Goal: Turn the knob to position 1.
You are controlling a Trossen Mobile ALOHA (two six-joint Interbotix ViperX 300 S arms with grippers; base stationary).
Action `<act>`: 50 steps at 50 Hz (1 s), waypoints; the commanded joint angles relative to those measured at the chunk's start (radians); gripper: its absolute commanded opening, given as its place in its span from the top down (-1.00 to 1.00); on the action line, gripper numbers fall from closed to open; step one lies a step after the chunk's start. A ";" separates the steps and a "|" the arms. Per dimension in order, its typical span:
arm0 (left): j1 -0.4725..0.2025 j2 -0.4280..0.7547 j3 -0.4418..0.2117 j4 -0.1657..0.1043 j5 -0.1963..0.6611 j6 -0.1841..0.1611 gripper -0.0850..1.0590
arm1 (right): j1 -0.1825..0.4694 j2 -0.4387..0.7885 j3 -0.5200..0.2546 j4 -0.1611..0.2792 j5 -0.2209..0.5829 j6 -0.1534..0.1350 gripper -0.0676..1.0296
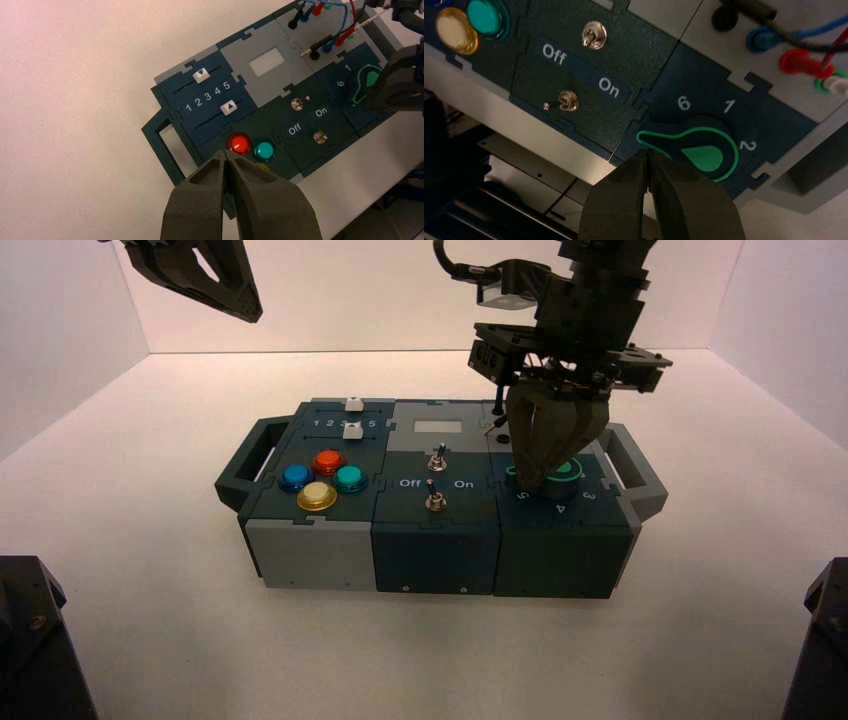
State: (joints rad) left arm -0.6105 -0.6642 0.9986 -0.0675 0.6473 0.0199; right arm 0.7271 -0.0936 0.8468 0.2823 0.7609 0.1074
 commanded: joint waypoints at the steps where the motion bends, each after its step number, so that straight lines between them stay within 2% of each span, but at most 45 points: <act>1: -0.005 -0.003 -0.032 0.003 -0.008 0.008 0.91 | -0.002 -0.002 -0.035 -0.011 0.012 0.012 0.92; 19: -0.003 0.002 -0.040 0.003 0.023 0.021 0.91 | -0.003 0.025 -0.087 -0.043 0.041 0.029 0.91; 28: -0.009 0.009 -0.041 0.000 0.032 0.032 0.91 | -0.025 0.034 -0.097 -0.049 0.051 0.031 0.91; 50: -0.092 0.041 -0.054 0.000 0.035 0.041 0.91 | -0.046 0.035 -0.095 -0.064 0.055 0.031 0.91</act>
State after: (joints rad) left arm -0.6872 -0.6228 0.9771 -0.0675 0.6857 0.0552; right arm 0.6918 -0.0476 0.7731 0.2240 0.8161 0.1304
